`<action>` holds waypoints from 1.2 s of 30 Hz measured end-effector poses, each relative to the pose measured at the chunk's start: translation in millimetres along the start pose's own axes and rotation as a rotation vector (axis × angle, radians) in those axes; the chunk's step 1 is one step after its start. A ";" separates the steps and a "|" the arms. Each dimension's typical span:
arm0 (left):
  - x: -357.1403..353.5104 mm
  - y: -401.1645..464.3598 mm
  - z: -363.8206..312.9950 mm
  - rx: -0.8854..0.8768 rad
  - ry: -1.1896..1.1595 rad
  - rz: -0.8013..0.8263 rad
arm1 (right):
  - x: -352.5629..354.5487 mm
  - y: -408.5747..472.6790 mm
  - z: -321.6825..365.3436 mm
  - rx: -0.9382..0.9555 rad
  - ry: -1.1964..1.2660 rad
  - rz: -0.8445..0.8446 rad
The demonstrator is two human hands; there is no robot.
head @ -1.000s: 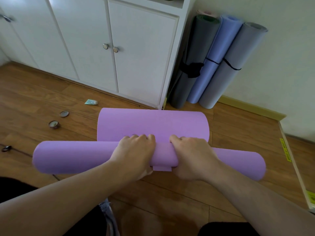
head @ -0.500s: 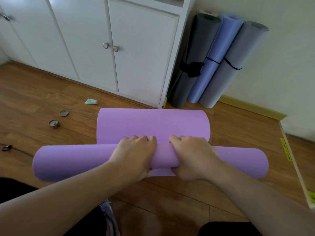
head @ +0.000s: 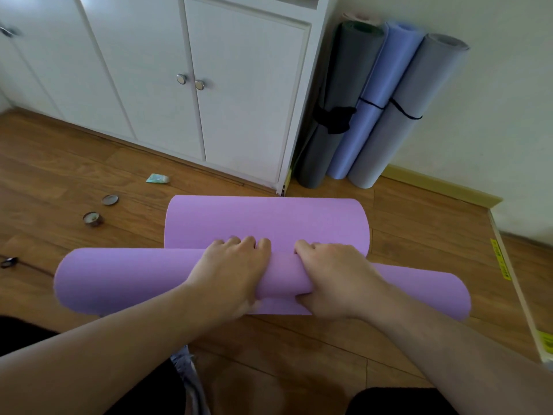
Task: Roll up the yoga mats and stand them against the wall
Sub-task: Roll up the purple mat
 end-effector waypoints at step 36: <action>-2.1 8.6 5.7 0.003 -0.072 0.091 | 2.9 -1.8 0.0 -0.010 0.035 0.018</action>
Point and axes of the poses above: each hand's wrist, its own y-axis towards the middle knuckle, its own x-axis out of the back of the hand, z = x × y, the point moved 9 cm from there along y, towards the middle knuckle, and after that the axes turned 10 degrees about x, right-handed, at the moved point
